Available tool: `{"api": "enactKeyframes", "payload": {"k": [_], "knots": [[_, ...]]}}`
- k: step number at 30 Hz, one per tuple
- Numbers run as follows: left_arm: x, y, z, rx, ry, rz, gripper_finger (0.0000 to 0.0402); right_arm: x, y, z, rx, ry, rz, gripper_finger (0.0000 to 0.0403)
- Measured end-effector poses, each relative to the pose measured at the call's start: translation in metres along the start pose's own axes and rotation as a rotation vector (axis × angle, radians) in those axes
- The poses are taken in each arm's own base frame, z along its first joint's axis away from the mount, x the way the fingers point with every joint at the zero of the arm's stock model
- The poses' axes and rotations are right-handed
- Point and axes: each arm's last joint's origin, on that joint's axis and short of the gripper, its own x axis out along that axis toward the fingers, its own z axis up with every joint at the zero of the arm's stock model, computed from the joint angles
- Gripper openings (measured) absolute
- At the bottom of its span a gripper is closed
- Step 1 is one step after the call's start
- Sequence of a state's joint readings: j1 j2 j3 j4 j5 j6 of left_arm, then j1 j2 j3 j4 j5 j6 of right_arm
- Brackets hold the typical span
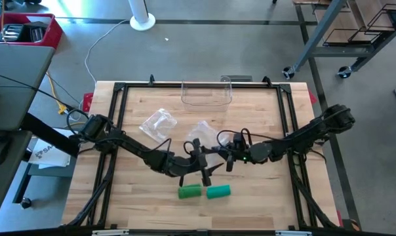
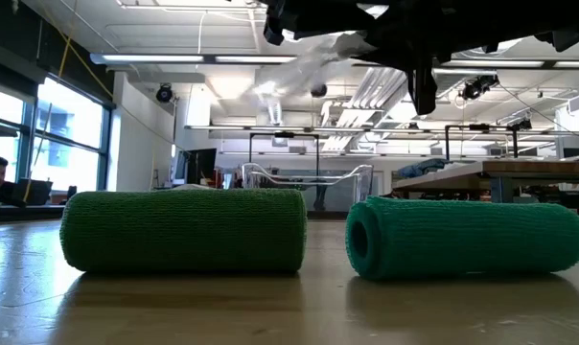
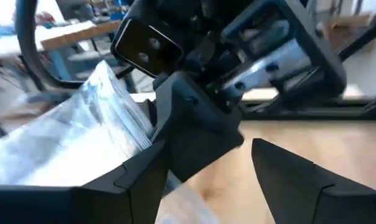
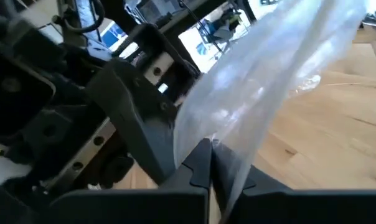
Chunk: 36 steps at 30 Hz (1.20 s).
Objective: Roll bandage
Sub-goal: Open the right transparent zip bag
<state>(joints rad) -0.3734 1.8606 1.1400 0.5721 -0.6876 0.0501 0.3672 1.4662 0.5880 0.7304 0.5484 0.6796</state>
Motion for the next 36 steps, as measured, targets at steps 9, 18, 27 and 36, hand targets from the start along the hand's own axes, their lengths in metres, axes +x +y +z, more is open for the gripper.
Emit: {"api": "enactKeyframes", "payload": {"k": [9,18,27,36], "knots": [[-0.011,-0.007,0.001,0.254,0.020,0.162,0.0279,-0.002,-0.003,-0.001,0.032,0.026,-0.047,0.0000],[-0.002,0.002,-0.003,0.186,0.033,0.196,0.0316,-0.002,-0.004,0.000,0.089,-0.004,-0.068,0.0000],[0.009,-0.002,-0.025,0.210,0.065,0.263,0.0274,-0.001,-0.001,0.004,0.125,-0.043,-0.047,0.0000],[0.007,-0.003,-0.024,0.199,0.054,0.309,0.0199,-0.001,-0.003,0.003,0.114,-0.031,-0.058,0.0000]]}}
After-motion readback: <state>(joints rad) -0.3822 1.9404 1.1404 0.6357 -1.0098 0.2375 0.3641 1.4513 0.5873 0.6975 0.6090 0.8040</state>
